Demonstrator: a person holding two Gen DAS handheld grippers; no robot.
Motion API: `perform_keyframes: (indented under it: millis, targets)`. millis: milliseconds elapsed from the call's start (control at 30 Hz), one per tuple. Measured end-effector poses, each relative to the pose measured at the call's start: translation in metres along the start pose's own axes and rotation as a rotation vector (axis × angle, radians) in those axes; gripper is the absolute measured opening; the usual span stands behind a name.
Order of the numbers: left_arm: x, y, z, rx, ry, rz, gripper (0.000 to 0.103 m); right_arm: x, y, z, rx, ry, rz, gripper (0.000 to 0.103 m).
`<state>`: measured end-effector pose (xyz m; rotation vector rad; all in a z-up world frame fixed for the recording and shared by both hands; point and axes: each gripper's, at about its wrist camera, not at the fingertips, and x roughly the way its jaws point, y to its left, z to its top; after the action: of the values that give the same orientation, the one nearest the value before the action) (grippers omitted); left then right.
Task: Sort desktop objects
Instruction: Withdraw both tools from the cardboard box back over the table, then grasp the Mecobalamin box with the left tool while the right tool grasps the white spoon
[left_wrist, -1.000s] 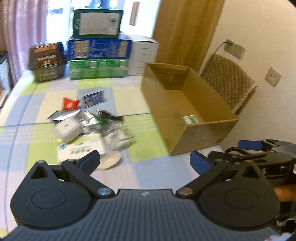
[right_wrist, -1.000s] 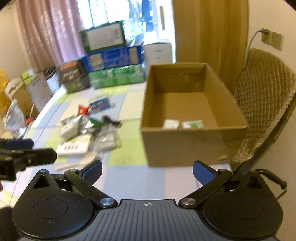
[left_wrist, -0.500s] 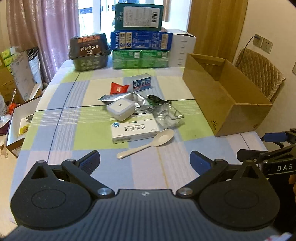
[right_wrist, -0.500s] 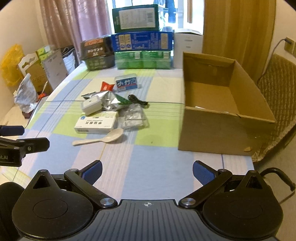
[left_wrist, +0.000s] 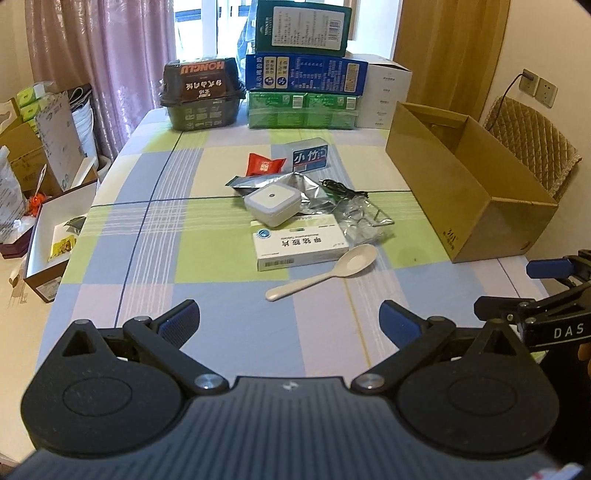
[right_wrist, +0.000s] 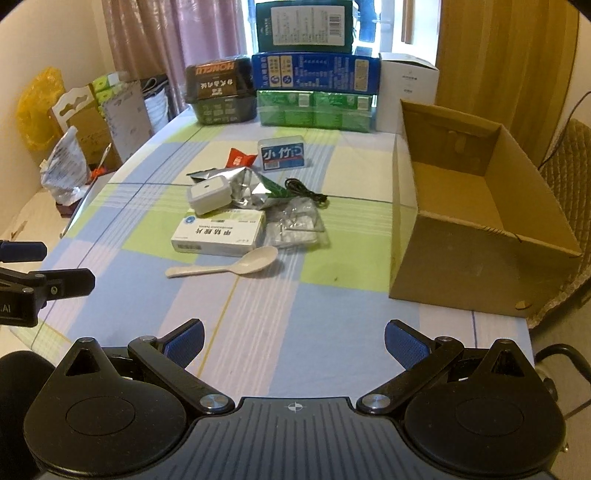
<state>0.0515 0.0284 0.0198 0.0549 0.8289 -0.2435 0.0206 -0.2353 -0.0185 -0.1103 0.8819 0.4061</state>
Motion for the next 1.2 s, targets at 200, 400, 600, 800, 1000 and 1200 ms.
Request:
perform_keyframes:
  millis: [200,400,600,800,1000,1200]
  targets:
    - [0.009,0.006,-0.002,0.028,0.017,-0.002,0.102,0.005,0.002,-0.005,-0.037,-0.004,0.027,0.101]
    - [0.022,0.011,0.004,0.113,0.033,-0.008,0.102,0.017,0.009,-0.007,-0.142,-0.005,0.058,0.101]
    - [0.045,0.018,0.011,0.198,0.06,-0.024,0.101,0.037,0.016,-0.003,-0.259,0.002,0.069,0.101]
    - [0.072,0.024,0.015,0.287,0.089,-0.061,0.101,0.06,0.017,0.005,-0.357,0.013,0.075,0.101]
    - [0.096,0.026,0.019,0.36,0.11,-0.109,0.101,0.085,0.019,0.011,-0.491,0.026,0.1,0.101]
    - [0.119,0.027,0.028,0.461,0.118,-0.145,0.101,0.112,0.028,0.018,-0.724,0.045,0.171,0.09]
